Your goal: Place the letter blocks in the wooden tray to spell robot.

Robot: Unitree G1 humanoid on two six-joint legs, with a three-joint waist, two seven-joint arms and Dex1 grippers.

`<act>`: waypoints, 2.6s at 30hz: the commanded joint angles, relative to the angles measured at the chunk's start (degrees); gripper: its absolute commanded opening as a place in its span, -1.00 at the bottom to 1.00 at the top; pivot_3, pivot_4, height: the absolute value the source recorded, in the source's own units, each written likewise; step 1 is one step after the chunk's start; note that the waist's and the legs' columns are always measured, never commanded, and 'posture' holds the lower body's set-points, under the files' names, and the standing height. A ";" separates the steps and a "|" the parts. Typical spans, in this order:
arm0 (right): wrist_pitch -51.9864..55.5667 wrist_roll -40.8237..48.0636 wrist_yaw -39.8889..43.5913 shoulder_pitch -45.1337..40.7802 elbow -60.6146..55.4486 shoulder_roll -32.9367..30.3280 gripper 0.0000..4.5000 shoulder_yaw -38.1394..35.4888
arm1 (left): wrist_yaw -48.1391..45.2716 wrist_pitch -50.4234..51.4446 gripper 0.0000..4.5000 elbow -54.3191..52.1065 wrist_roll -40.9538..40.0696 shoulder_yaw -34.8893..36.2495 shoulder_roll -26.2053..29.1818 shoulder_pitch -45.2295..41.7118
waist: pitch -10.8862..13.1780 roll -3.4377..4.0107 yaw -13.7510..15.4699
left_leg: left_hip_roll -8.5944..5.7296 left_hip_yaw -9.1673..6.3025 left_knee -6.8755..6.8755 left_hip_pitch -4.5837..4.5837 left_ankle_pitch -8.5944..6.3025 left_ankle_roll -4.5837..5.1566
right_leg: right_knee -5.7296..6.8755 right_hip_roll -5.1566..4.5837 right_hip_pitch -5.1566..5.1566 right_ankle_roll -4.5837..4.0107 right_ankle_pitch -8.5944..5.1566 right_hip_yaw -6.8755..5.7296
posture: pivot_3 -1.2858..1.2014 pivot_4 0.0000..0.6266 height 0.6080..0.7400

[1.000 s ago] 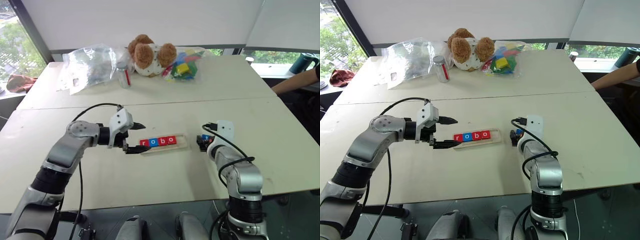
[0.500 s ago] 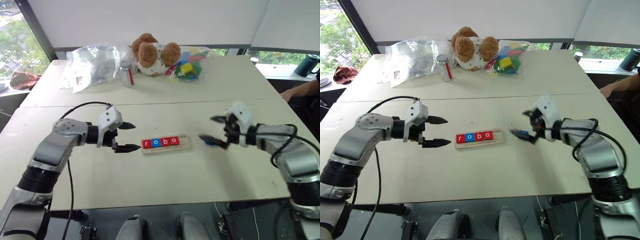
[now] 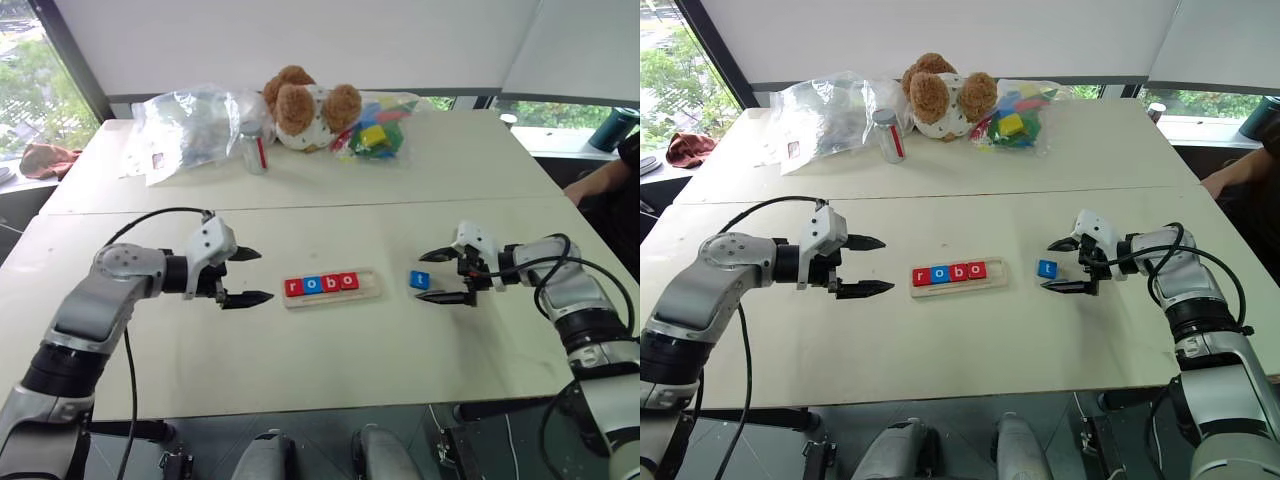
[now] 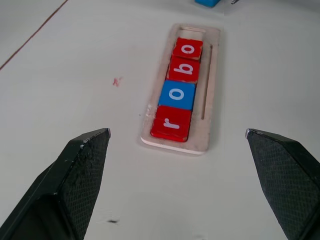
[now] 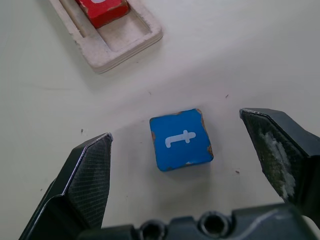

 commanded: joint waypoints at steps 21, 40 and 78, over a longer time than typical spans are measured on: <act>3.53 -2.81 6.87 -10.09 -3.10 6.76 -0.51 3.81 | -1.03 -5.25 1.00 5.05 4.24 1.00 3.80 0.94 | 0.02 0.06 -0.44 | -0.01 -0.04 -0.05 0.02 0.04 -0.09 | 0.05 0.00 -0.07 -0.01 0.00 -0.02 | 0.03 -0.52 1.00; -10.00 -10.93 6.75 -21.10 16.62 13.68 -0.51 7.78 | 1.80 -1.75 1.00 0.21 1.34 2.69 -0.03 2.69 | 0.02 0.05 -0.50 | -0.08 -0.06 -0.05 -0.08 0.22 -0.41 | 0.04 -0.08 -0.13 0.00 0.01 -0.07 | 0.03 -0.52 1.00; -10.02 -10.65 7.49 -21.37 14.41 15.49 0.99 5.56 | 2.79 -1.92 1.00 0.50 1.22 1.63 -0.42 2.16 | 0.02 0.05 -0.51 | -0.08 -0.07 -0.04 -0.07 0.24 -0.45 | 0.05 -0.07 -0.13 0.00 0.01 -0.08 | 0.03 -0.52 1.00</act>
